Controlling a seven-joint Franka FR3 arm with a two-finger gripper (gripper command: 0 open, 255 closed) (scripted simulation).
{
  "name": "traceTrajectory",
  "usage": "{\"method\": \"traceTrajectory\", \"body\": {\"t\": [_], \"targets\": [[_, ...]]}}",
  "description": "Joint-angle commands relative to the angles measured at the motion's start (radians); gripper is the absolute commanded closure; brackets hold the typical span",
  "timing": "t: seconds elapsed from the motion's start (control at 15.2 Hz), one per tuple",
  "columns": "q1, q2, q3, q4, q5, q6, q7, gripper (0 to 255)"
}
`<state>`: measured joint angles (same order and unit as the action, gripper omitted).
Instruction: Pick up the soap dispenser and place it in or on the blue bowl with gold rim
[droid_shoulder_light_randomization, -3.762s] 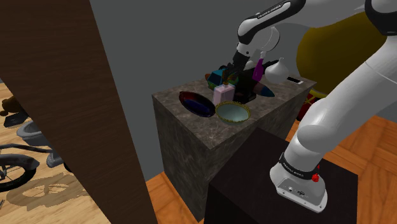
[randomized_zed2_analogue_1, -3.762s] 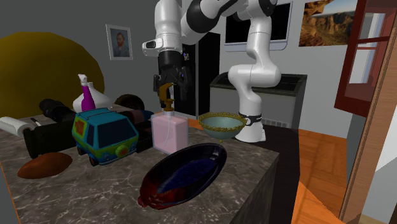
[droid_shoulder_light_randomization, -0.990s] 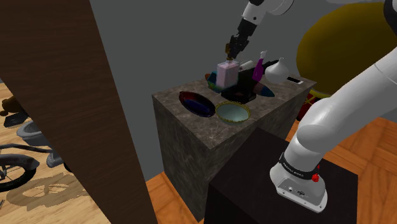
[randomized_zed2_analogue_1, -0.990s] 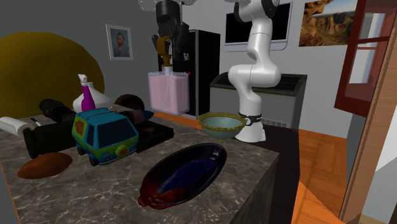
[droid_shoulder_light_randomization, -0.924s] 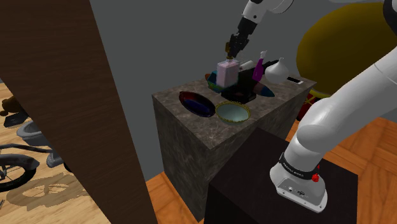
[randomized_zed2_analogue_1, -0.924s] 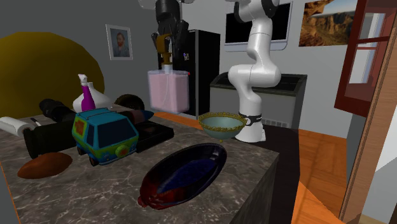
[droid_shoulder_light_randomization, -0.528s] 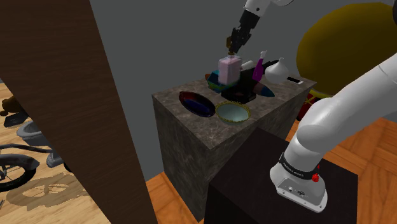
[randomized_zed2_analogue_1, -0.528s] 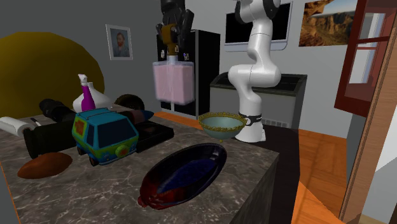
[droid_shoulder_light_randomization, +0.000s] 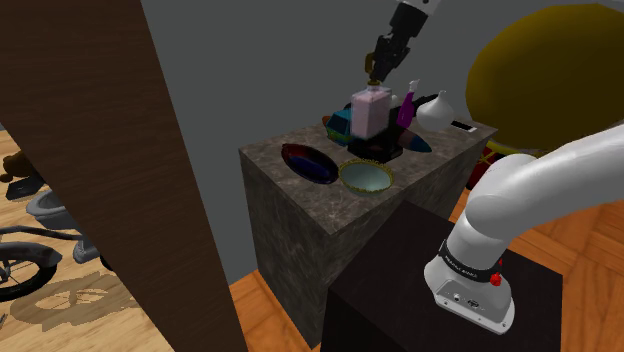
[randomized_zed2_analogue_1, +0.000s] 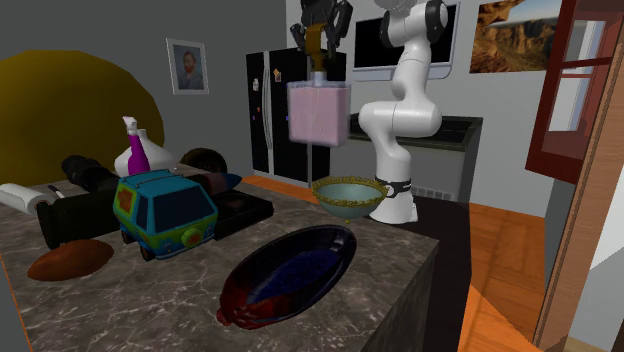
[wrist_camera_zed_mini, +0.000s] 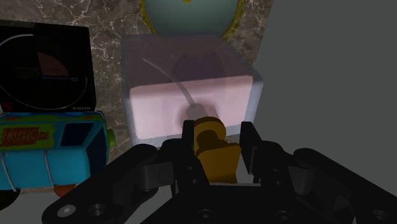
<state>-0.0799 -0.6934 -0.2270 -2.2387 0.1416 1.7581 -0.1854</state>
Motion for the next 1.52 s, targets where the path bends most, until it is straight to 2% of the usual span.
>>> {"method": "traceTrajectory", "body": {"t": [0.0,0.26,1.45], "targets": [[-0.005,-0.069,0.030,-0.032,0.001,-0.032,0.033,255],[-0.008,-0.198,0.097,-0.069,0.021,-0.113,0.109,255],[-0.025,-0.278,0.090,-0.354,0.018,0.087,0.062,255]]}}
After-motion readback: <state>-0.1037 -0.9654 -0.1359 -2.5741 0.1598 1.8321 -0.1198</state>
